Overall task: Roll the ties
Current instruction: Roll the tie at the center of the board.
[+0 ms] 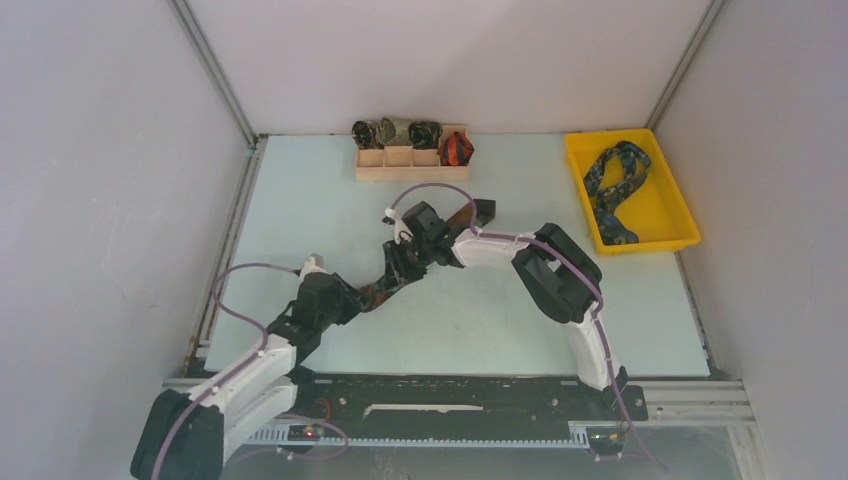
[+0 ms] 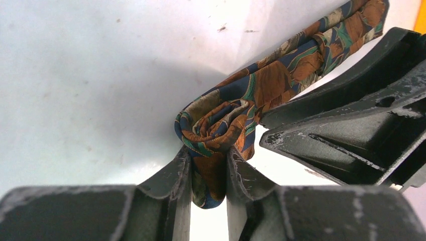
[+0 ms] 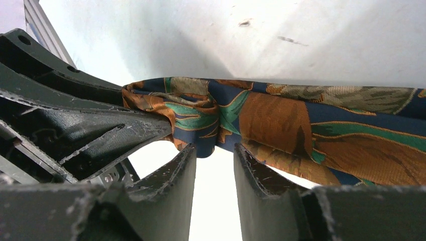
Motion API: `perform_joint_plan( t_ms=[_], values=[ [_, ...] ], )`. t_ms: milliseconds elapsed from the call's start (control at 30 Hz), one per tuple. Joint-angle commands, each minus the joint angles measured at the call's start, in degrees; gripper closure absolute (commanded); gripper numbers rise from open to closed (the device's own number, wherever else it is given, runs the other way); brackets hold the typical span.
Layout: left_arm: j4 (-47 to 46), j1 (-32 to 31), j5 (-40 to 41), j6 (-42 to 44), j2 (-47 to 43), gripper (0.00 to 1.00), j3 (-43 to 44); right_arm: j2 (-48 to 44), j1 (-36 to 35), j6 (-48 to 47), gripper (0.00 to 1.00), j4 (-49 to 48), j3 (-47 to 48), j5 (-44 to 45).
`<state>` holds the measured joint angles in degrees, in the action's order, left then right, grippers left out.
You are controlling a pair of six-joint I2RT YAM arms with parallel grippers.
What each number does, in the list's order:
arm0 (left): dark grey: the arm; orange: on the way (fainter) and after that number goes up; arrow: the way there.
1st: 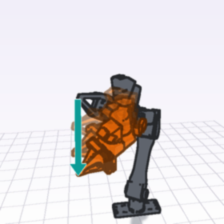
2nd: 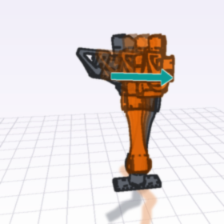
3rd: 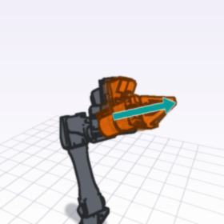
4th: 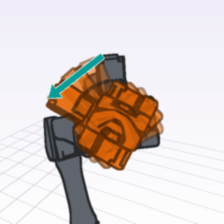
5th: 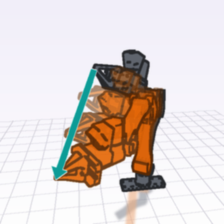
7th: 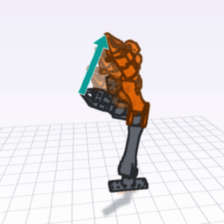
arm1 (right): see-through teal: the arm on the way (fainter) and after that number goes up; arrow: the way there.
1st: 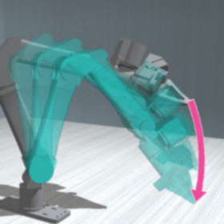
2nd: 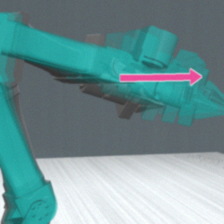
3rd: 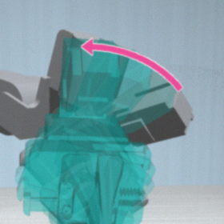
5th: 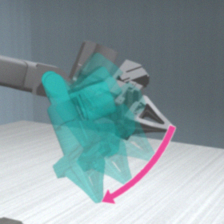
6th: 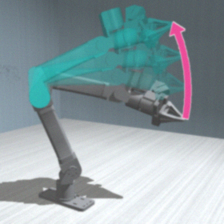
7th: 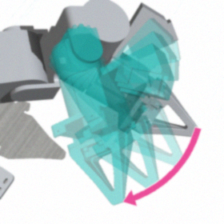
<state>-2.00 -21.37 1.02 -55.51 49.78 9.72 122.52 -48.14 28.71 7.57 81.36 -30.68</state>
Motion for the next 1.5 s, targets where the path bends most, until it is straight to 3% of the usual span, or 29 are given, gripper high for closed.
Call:
perform_joint_plan(
  t_ms=[0, 300, 1467],
  values=[
    [16.41, -0.04, 4.63, -0.21, -4.89, 0.97, 3.78, -4.43, -1.6, 0.53, 0.64, -2.82, 1.1, -1.17],
    [27.2, -0.06, 6.58, -0.78, -8.51, 0.98, 8.03, -3.32, -3.68, 2.37, 0.7, -1.41, 4.66, -0.86],
    [38.32, 0.86, 7.49, 3.28, -7.1, 0.98, 19.02, 7.21, -10.18, 4.29, 0.76, 1.92, 12.5, -1.64]
  ],
)
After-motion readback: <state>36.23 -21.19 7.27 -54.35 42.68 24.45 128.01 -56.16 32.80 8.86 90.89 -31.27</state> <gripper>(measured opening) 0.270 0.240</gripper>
